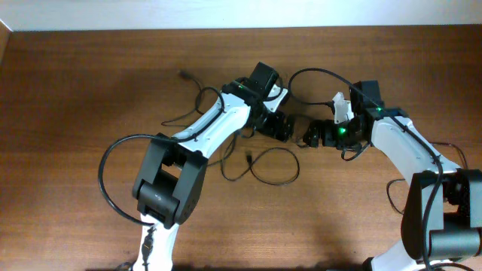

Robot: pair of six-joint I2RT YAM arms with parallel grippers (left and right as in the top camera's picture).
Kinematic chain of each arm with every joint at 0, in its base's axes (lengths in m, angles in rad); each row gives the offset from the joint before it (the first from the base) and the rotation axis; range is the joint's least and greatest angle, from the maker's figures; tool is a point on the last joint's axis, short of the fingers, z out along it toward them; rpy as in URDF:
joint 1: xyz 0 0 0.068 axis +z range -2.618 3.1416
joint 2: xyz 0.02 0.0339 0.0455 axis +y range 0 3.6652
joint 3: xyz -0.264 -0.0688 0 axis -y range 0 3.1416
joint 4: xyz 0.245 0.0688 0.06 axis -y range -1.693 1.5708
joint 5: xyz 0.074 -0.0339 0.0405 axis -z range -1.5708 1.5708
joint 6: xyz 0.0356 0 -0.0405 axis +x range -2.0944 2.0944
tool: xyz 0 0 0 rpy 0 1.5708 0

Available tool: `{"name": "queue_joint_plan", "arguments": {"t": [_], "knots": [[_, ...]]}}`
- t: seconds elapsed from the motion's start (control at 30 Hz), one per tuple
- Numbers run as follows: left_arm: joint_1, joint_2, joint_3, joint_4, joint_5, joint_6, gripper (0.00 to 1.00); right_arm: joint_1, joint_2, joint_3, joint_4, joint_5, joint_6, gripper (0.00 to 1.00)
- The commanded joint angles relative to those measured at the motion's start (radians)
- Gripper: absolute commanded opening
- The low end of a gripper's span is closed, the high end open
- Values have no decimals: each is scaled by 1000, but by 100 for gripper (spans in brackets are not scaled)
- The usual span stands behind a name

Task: Untangle cables

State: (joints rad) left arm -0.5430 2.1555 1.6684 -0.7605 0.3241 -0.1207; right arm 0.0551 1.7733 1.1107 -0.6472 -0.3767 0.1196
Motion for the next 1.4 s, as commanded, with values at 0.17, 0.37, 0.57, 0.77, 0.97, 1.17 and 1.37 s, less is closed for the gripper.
{"name": "queue_joint_plan", "arguments": {"t": [0.17, 0.37, 0.57, 0.77, 0.97, 1.17, 1.37], "knots": [[-5, -39, 14, -11, -7, 2, 67, 5, 10, 5, 23, -17, -7, 98], [-6, -39, 14, -11, -7, 2, 0, 5, 10, 5, 30, -16, -8, 99], [-6, -39, 14, -10, -10, 2, 0, 5, 10, 5, 31, -16, -8, 73], [-6, -39, 14, -11, -33, 2, 0, 5, 10, 5, 35, -16, -8, 4], [-6, -39, 14, -11, -33, 2, 0, 5, 10, 5, 29, -16, -8, 8], [-6, -39, 14, -11, -33, 2, 0, 5, 10, 5, 14, -16, -8, 16], [-6, -39, 14, -11, -33, 2, 0, 5, 10, 5, 14, -16, -8, 22]]}}
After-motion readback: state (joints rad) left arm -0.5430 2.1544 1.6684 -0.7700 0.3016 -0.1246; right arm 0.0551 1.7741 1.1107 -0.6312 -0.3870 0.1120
